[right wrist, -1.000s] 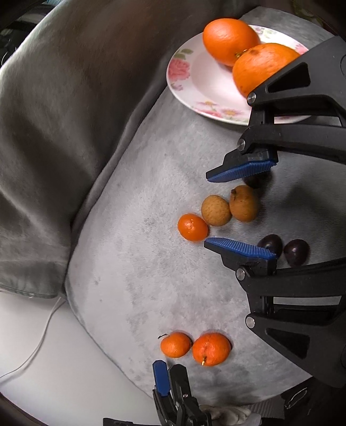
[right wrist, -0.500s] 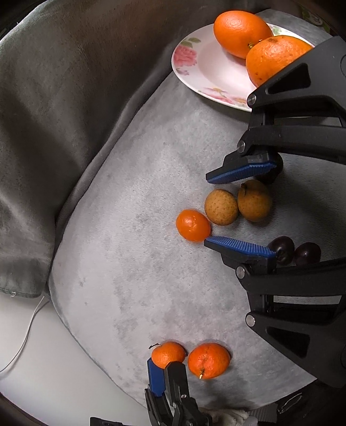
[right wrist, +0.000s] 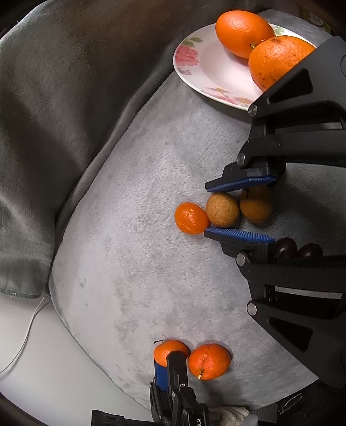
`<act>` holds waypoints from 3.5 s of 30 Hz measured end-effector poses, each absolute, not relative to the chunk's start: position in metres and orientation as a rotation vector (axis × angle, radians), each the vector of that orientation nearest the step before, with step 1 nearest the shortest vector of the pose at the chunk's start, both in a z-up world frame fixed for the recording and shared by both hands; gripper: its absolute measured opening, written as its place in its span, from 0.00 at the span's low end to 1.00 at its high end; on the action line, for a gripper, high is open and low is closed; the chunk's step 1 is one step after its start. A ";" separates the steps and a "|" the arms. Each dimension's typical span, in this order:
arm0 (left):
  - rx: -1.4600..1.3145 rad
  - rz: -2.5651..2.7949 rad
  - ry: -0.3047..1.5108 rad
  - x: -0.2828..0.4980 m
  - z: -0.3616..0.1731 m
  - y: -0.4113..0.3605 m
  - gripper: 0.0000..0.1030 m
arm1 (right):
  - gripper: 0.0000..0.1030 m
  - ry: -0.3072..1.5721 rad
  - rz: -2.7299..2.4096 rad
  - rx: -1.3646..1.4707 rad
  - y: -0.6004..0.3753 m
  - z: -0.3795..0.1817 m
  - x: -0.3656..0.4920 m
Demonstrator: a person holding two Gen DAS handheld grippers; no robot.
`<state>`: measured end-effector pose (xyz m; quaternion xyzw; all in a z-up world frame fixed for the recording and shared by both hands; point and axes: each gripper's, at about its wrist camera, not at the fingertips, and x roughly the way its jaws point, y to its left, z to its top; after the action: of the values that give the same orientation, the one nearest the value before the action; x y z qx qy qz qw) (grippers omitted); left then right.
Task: Organize fruits
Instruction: 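Close the left gripper on the mandarin while the right gripper closes on the longan, then carry the mandarin and longan over the plate and open both grippers, then withdraw both tools from the plate back toward the loose fruits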
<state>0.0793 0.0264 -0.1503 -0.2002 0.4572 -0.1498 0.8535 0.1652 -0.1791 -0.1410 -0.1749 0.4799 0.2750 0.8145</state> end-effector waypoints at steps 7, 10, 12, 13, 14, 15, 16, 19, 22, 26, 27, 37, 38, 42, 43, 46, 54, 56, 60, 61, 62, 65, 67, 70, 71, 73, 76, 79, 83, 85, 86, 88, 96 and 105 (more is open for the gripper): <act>-0.437 -0.313 0.956 0.080 -0.149 0.030 0.35 | 0.27 1.008 0.583 -0.350 -0.183 -0.137 0.163; -0.445 -0.307 0.949 0.077 -0.147 0.034 0.34 | 0.27 0.994 0.580 -0.330 -0.188 -0.132 0.161; -0.444 -0.304 0.939 0.075 -0.144 0.036 0.34 | 0.27 0.979 0.576 -0.312 -0.192 -0.127 0.159; -0.442 -0.304 0.933 0.074 -0.142 0.036 0.34 | 0.27 0.972 0.574 -0.304 -0.194 -0.125 0.158; -0.438 -0.304 0.928 0.073 -0.140 0.036 0.34 | 0.27 0.965 0.575 -0.291 -0.197 -0.122 0.156; -0.433 -0.303 0.920 0.073 -0.137 0.036 0.34 | 0.27 0.959 0.577 -0.278 -0.199 -0.120 0.155; -0.432 -0.304 0.913 0.072 -0.134 0.037 0.34 | 0.27 0.953 0.575 -0.271 -0.201 -0.118 0.154; -0.425 -0.318 0.893 0.071 -0.125 0.035 0.34 | 0.27 0.927 0.568 -0.234 -0.209 -0.109 0.149; -0.413 -0.337 0.874 0.073 -0.115 0.027 0.34 | 0.27 0.897 0.565 -0.197 -0.218 -0.098 0.144; -0.404 -0.370 0.855 0.076 -0.104 0.014 0.34 | 0.27 0.846 0.543 -0.146 -0.235 -0.083 0.131; -0.403 -0.383 0.849 0.078 -0.101 0.010 0.34 | 0.27 0.835 0.539 -0.133 -0.238 -0.079 0.129; -0.345 -0.489 0.832 0.103 -0.082 -0.042 0.34 | 0.27 0.747 0.430 -0.027 -0.298 -0.057 0.099; -0.338 -0.499 0.831 0.105 -0.080 -0.048 0.34 | 0.27 0.740 0.417 -0.021 -0.304 -0.055 0.095; -0.310 -0.533 0.826 0.114 -0.074 -0.072 0.34 | 0.27 0.723 0.378 0.001 -0.324 -0.052 0.085; -0.303 -0.541 0.825 0.117 -0.073 -0.078 0.34 | 0.27 0.721 0.368 0.004 -0.329 -0.052 0.083; -0.282 -0.564 0.819 0.123 -0.070 -0.095 0.34 | 0.27 0.716 0.345 0.021 -0.343 -0.053 0.079; -0.240 -0.594 0.830 0.141 -0.069 -0.128 0.34 | 0.27 0.729 0.293 0.064 -0.373 -0.066 0.080; -0.231 -0.597 0.838 0.147 -0.071 -0.136 0.34 | 0.27 0.735 0.284 0.081 -0.381 -0.070 0.081; -0.215 -0.601 0.857 0.159 -0.075 -0.149 0.34 | 0.27 0.748 0.268 0.097 -0.392 -0.079 0.086; -0.208 -0.602 0.861 0.161 -0.076 -0.153 0.34 | 0.27 0.751 0.265 0.100 -0.393 -0.081 0.087; -0.203 -0.603 0.864 0.163 -0.077 -0.156 0.34 | 0.27 0.754 0.260 0.104 -0.396 -0.084 0.088; -0.192 -0.606 0.876 0.171 -0.079 -0.166 0.34 | 0.27 0.763 0.253 0.113 -0.402 -0.089 0.093; -0.187 -0.607 0.885 0.177 -0.080 -0.171 0.34 | 0.28 0.768 0.248 0.115 -0.404 -0.092 0.096; -0.176 -0.605 0.892 0.184 -0.081 -0.178 0.34 | 0.27 0.777 0.247 0.119 -0.408 -0.097 0.101; -0.171 -0.605 0.893 0.186 -0.081 -0.180 0.34 | 0.27 0.781 0.246 0.122 -0.409 -0.099 0.103; -0.165 -0.604 0.900 0.190 -0.083 -0.183 0.34 | 0.27 0.788 0.244 0.124 -0.410 -0.101 0.106; -0.156 -0.604 0.909 0.194 -0.085 -0.187 0.34 | 0.28 0.796 0.243 0.124 -0.411 -0.105 0.110; -0.155 -0.600 0.918 0.197 -0.087 -0.191 0.34 | 0.28 0.799 0.243 0.123 -0.411 -0.108 0.114; -0.152 -0.598 0.928 0.200 -0.089 -0.194 0.34 | 0.28 0.802 0.249 0.121 -0.410 -0.109 0.116; -0.152 -0.597 0.932 0.202 -0.089 -0.196 0.34 | 0.28 0.805 0.252 0.116 -0.409 -0.109 0.117; -0.151 -0.599 0.933 0.202 -0.089 -0.196 0.34 | 0.28 0.807 0.252 0.115 -0.409 -0.110 0.117; -0.148 -0.601 0.936 0.202 -0.089 -0.197 0.34 | 0.28 0.810 0.257 0.115 -0.408 -0.111 0.119; -0.147 -0.598 0.934 0.202 -0.088 -0.200 0.35 | 0.28 0.804 0.265 0.111 -0.406 -0.110 0.118; -0.175 -0.587 0.900 0.200 -0.079 -0.196 0.77 | 0.79 0.750 0.254 0.092 -0.405 -0.098 0.110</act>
<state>0.1999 -0.1956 -0.0788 -0.0833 0.4280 -0.2790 0.8556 0.1101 -0.4055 -0.0984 0.0450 0.3653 0.1238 0.9215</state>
